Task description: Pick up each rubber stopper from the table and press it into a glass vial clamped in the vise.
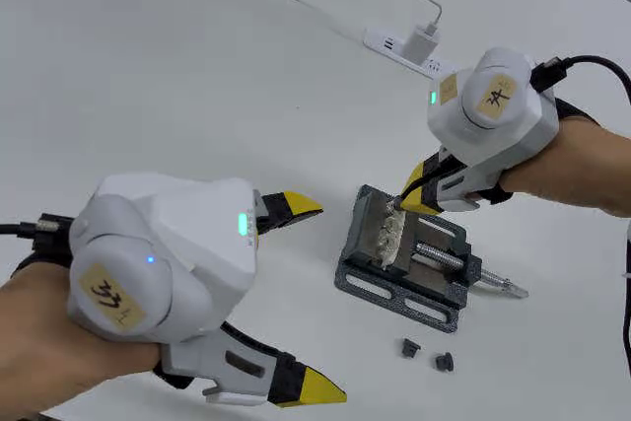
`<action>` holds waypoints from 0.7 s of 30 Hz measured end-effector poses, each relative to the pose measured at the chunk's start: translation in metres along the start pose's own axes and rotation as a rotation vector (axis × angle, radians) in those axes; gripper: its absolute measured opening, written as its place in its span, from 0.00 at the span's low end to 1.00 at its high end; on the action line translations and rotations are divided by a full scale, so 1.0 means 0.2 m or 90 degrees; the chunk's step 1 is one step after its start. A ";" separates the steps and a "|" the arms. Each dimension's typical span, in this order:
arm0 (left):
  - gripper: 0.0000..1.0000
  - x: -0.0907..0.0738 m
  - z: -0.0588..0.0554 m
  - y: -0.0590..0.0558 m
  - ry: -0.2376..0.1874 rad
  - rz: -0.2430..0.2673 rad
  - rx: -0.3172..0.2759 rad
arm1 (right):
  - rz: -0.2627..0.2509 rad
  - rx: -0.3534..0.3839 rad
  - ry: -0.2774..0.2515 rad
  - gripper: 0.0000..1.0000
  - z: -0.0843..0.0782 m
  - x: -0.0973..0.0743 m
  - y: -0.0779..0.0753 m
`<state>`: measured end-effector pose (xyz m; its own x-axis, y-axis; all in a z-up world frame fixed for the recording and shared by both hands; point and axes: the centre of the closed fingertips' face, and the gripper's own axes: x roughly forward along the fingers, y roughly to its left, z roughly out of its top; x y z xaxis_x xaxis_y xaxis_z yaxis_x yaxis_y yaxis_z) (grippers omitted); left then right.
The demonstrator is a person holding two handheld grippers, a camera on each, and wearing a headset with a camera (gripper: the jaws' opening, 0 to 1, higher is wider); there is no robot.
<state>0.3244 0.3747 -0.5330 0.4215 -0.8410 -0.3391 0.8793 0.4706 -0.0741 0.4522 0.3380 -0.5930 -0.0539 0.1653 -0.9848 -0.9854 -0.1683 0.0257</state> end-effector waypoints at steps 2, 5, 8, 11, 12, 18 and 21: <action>0.88 0.00 0.00 0.00 0.000 0.000 0.000 | 0.002 0.000 0.004 0.00 0.00 0.00 0.00; 0.87 0.00 0.00 0.00 -0.001 0.000 0.001 | 0.004 -0.003 0.017 0.00 0.00 0.01 0.00; 0.87 0.00 0.01 0.00 -0.002 0.001 0.001 | 0.006 -0.006 0.027 0.00 0.00 0.01 0.00; 0.87 0.00 0.01 0.01 -0.002 0.002 0.002 | 0.010 -0.004 0.029 0.00 -0.01 0.01 -0.01; 0.87 0.00 0.01 0.01 -0.002 0.002 0.002 | 0.010 -0.004 0.030 0.00 -0.01 0.01 0.00; 0.87 0.01 0.01 0.01 -0.003 0.004 0.002 | 0.006 0.000 0.031 0.00 -0.01 0.01 0.00; 0.87 0.01 0.02 0.01 -0.002 0.003 0.002 | 0.003 0.006 0.026 0.00 -0.01 0.01 0.00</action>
<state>0.3271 0.3738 -0.5303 0.4259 -0.8401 -0.3361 0.8783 0.4730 -0.0695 0.4526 0.3364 -0.5944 -0.0527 0.1239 -0.9909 -0.9867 -0.1595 0.0326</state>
